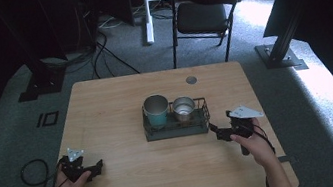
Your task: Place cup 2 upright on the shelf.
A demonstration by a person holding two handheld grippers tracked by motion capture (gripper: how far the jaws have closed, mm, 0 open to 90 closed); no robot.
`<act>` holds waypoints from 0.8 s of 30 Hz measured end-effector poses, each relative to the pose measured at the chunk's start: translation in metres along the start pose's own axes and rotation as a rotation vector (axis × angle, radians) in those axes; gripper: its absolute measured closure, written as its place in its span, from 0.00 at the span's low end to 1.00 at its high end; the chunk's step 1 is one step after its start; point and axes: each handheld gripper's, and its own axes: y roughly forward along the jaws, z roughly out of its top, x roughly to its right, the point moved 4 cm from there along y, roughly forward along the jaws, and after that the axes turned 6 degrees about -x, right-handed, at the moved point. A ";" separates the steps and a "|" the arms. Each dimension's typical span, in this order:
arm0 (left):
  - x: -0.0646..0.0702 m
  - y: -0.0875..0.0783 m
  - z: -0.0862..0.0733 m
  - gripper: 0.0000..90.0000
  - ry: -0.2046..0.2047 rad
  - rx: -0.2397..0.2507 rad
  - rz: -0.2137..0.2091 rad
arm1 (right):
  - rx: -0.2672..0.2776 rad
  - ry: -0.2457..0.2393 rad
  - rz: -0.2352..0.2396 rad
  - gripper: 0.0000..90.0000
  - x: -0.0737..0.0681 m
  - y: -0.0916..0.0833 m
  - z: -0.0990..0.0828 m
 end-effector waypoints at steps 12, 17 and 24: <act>0.000 0.000 0.000 0.03 -0.001 0.001 0.000 | -0.078 0.018 -0.068 0.13 0.016 -0.005 -0.031; 0.000 0.000 0.000 0.03 -0.001 0.001 0.000 | -0.099 0.031 -0.086 0.13 0.021 -0.010 -0.043; 0.000 0.000 0.000 0.03 -0.001 0.001 0.000 | -0.130 0.056 -0.104 0.13 0.027 -0.015 -0.058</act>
